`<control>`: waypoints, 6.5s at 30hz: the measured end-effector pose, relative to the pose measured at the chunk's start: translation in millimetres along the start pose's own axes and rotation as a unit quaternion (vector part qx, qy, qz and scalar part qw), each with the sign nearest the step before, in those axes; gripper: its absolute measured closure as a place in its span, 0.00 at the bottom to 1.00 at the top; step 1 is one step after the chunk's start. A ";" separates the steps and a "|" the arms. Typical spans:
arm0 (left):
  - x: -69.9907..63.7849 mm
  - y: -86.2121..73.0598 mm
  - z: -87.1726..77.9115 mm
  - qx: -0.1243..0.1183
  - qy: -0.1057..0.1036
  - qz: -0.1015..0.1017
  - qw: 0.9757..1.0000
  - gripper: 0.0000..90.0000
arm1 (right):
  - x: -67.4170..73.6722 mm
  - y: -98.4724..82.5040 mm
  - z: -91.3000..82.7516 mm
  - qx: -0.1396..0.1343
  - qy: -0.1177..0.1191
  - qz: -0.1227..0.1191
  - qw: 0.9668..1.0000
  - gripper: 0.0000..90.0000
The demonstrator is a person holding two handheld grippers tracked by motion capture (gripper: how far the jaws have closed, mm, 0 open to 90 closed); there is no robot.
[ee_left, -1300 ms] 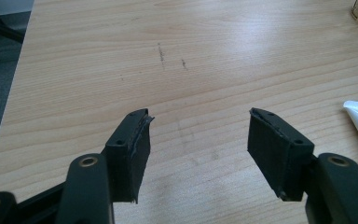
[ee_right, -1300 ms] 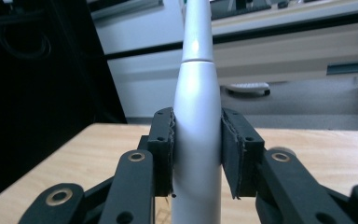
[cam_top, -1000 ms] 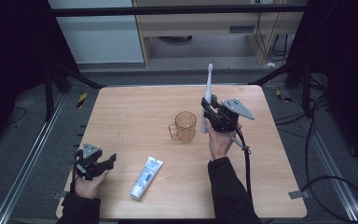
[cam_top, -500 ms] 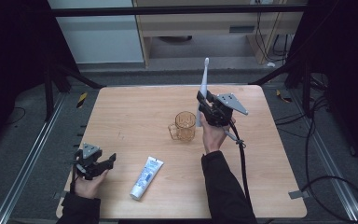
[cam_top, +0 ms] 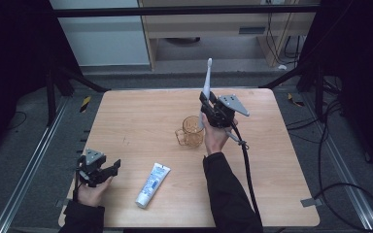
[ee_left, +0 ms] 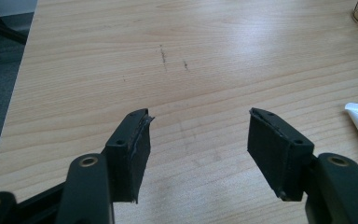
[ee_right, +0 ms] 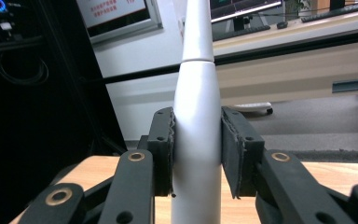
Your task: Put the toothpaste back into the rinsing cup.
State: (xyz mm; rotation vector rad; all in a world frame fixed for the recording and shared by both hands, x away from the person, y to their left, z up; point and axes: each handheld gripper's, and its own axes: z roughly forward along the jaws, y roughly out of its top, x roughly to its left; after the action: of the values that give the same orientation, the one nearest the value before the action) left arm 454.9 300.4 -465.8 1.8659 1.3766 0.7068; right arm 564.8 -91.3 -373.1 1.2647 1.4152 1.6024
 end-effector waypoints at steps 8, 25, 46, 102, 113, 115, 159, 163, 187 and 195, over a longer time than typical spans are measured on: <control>-0.3 0.2 0.1 0.000 -0.001 0.001 1.000 0.43 | 0.0 -8.1 12.9 0.008 -0.003 -0.004 1.000 0.74; -0.1 0.0 0.2 0.001 -0.001 0.001 1.000 0.43 | 0.3 -26.7 24.5 0.017 -0.005 -0.015 1.000 0.74; -0.7 -0.2 0.7 0.002 -0.001 0.002 1.000 0.43 | -2.6 -44.7 24.2 0.045 -0.008 -0.025 0.999 0.74; -3.0 -0.2 1.5 0.004 -0.001 0.007 1.000 0.43 | -11.8 -73.3 1.7 0.137 0.011 -0.050 0.989 0.74; -3.4 -0.2 1.6 0.004 -0.002 0.007 1.000 0.43 | -10.9 -71.4 -3.1 0.146 0.026 -0.059 0.987 0.73; -3.5 -0.2 1.5 0.004 -0.002 0.007 1.000 0.43 | -9.9 -71.1 -4.0 0.148 0.029 -0.058 0.987 0.73; -3.8 0.3 0.5 0.002 -0.002 0.007 1.000 0.42 | -1.0 -67.4 -11.2 0.145 0.053 -0.072 0.985 0.53; -3.8 0.4 0.3 0.002 -0.003 0.007 1.000 0.42 | 1.1 -66.0 -13.4 0.145 0.053 -0.071 0.985 0.40; -17.6 8.8 -11.3 -0.007 -0.036 0.019 0.999 0.49 | -31.5 -40.6 -80.8 0.169 0.042 -0.102 0.979 0.22; -31.5 15.3 -15.8 0.000 -0.062 0.035 0.997 0.49 | -59.8 -39.5 -105.5 0.191 0.019 -0.116 0.974 0.22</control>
State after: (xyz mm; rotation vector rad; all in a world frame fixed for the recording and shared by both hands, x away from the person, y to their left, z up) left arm 442.6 270.7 -444.7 1.9332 1.2377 0.6140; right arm 480.6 -174.3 -421.0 1.2236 1.8849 1.2403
